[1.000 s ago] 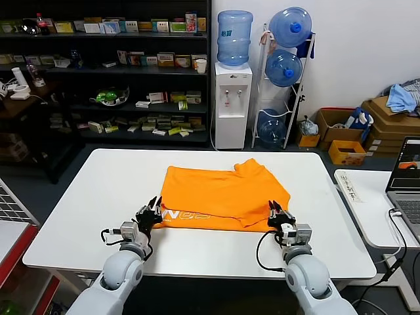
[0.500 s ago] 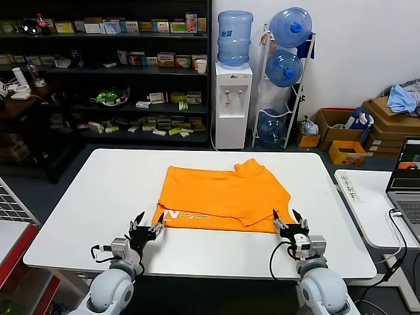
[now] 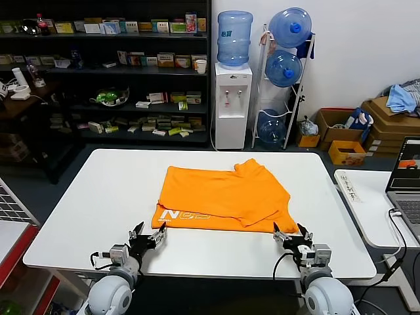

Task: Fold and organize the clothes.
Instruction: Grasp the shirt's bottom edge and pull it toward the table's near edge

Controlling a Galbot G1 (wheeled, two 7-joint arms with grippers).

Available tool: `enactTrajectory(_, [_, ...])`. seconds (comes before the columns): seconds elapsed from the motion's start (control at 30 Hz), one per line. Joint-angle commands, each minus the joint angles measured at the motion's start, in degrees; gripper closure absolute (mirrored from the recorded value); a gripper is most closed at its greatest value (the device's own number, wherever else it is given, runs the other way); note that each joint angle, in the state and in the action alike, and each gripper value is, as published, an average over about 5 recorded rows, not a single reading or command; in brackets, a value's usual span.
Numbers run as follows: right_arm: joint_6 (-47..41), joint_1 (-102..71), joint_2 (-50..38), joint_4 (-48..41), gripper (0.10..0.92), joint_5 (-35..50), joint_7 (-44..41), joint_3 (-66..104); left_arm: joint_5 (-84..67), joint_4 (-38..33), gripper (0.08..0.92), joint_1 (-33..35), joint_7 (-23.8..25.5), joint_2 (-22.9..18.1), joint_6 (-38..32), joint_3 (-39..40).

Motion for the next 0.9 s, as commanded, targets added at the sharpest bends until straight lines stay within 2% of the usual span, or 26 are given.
enactTrajectory(0.03, [-0.8,0.3,0.0,-1.8,0.203,0.8,0.2,0.5,-0.6,0.8,0.177,-0.1,0.4,0.0,0.2,-0.2])
enactTrajectory(0.17, [-0.8,0.4,-0.1,-2.0,0.236,0.8,0.1,0.4,-0.8,0.9,0.177,-0.7,0.3,-0.2,0.3,0.4])
enactTrajectory(0.33, [-0.7,0.1,0.1,-1.8,0.372,0.7,0.0,0.2,-1.2,1.0,0.203,-1.3,0.4,-0.4,0.2,0.7])
enactTrajectory(0.9, [0.4,-2.7,-1.1,1.4,0.859,1.1,0.8,1.0,-1.5,-1.0,0.683,-0.4,-0.5,-0.5,-0.1,1.0])
